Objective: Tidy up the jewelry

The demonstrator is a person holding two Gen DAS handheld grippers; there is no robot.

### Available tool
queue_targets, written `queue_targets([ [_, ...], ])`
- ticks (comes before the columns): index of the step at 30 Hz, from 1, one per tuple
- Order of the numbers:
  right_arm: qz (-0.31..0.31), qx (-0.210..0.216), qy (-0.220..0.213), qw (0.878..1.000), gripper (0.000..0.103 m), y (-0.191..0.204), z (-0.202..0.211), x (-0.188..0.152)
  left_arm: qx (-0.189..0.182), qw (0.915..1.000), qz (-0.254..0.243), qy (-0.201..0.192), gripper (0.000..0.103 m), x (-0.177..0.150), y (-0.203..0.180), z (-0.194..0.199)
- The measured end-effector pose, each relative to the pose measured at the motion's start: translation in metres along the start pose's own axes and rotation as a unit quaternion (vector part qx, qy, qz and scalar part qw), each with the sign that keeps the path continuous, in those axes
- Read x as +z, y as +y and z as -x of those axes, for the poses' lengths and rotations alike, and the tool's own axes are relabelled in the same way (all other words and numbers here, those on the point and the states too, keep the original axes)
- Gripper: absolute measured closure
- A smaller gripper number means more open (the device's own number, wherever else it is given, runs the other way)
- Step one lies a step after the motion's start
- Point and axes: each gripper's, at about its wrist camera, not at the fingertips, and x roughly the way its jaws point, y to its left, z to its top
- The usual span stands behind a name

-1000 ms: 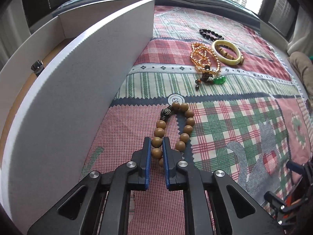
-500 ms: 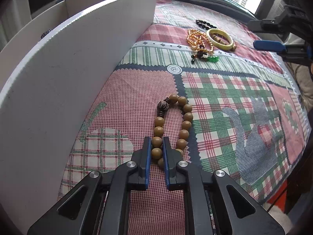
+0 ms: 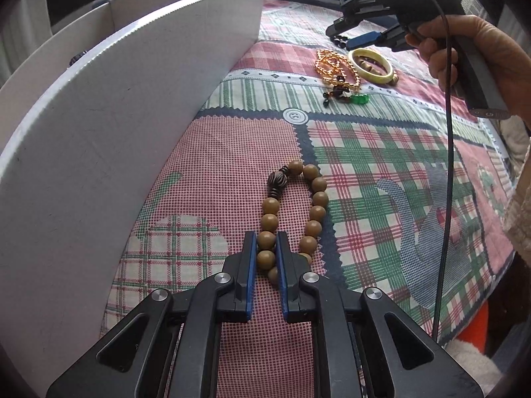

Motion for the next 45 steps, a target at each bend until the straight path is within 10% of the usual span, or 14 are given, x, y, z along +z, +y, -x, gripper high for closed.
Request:
queue_targets([
  [14, 0.126, -0.093, 0.062, 0.986, 0.072, 0.014, -0.053, 0.004, 0.0, 1.0, 0.002, -0.003, 0.092, 0.0, 0.0, 0.0],
  [33, 0.05, 0.099, -0.064, 0.992, 0.094, -0.021, 0.104, -0.064, -0.004, 0.9999, 0.012, 0.0, 0.092, 0.0, 0.002, -0.001],
  [45, -0.017, 0.055, -0.033, 0.998, 0.091, -0.106, 0.125, -0.172, 0.0, 0.9999, 0.012, 0.001, 0.091, 0.001, 0.001, 0.0],
])
